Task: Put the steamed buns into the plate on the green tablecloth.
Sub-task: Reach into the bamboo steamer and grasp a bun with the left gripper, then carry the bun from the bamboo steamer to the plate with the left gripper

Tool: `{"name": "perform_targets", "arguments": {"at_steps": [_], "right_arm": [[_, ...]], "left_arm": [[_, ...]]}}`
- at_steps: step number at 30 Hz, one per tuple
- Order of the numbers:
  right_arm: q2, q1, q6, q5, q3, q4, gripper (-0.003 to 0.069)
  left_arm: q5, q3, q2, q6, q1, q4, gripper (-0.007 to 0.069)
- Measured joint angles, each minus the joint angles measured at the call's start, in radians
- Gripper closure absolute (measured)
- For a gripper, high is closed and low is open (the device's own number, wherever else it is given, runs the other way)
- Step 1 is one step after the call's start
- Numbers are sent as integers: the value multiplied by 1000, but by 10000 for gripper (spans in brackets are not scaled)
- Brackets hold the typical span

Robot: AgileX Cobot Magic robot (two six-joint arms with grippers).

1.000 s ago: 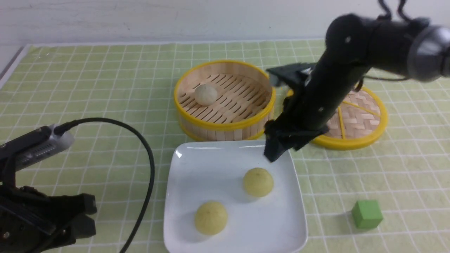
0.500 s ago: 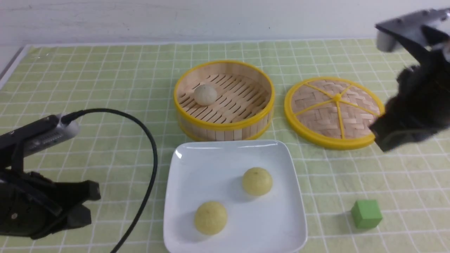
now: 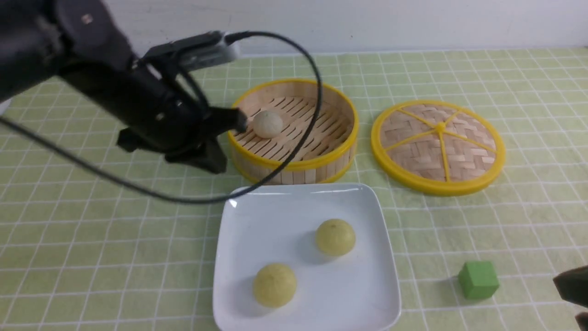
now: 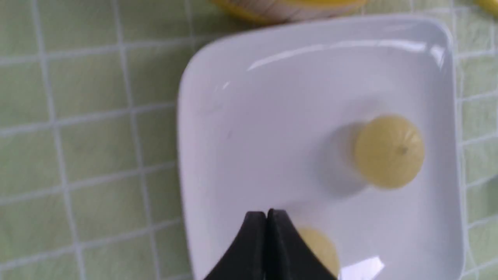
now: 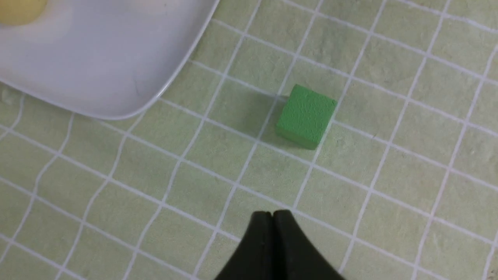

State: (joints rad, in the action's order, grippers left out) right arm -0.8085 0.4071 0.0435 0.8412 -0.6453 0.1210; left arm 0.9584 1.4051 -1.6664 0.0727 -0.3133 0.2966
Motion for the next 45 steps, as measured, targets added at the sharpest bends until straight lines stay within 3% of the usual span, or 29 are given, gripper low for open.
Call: {"name": "perform_targets", "arguments": {"at_steps": [3, 9, 12, 16, 20, 23, 24, 27, 28, 33, 38, 45], "right_arm": [[34, 0, 0, -24, 20, 0, 668], [45, 0, 0, -48, 22, 0, 664], [45, 0, 0, -50, 22, 0, 659], [45, 0, -1, -52, 22, 1, 658], [45, 0, -1, -56, 22, 19, 657], [45, 0, -1, -61, 22, 23, 654], [45, 0, -1, -62, 22, 23, 654], [45, 0, -1, -67, 22, 24, 650], [45, 0, -1, -67, 22, 25, 650], [45, 0, -1, -67, 22, 22, 650], [45, 0, -1, -67, 22, 18, 646], [45, 0, -1, -67, 22, 16, 640]], "left_arm": [[49, 226, -175, 64, -12, -26, 522], [180, 722, -549, 102, -13, -44, 293], [221, 914, -691, 102, -14, -52, 227], [252, 1101, -831, 103, -15, -97, 202], [255, 1167, -892, 104, -15, -120, 227], [274, 1182, -911, 105, -15, -129, 358], [274, 1182, -911, 105, -15, -129, 369], [277, 1193, -910, 105, -15, -142, 565], [277, 1199, -908, 105, -15, -147, 586], [280, 1201, -851, 105, -15, -167, 597], [280, 1152, -641, 104, -16, -169, 597], [280, 694, -297, 102, -31, -167, 597]]}}
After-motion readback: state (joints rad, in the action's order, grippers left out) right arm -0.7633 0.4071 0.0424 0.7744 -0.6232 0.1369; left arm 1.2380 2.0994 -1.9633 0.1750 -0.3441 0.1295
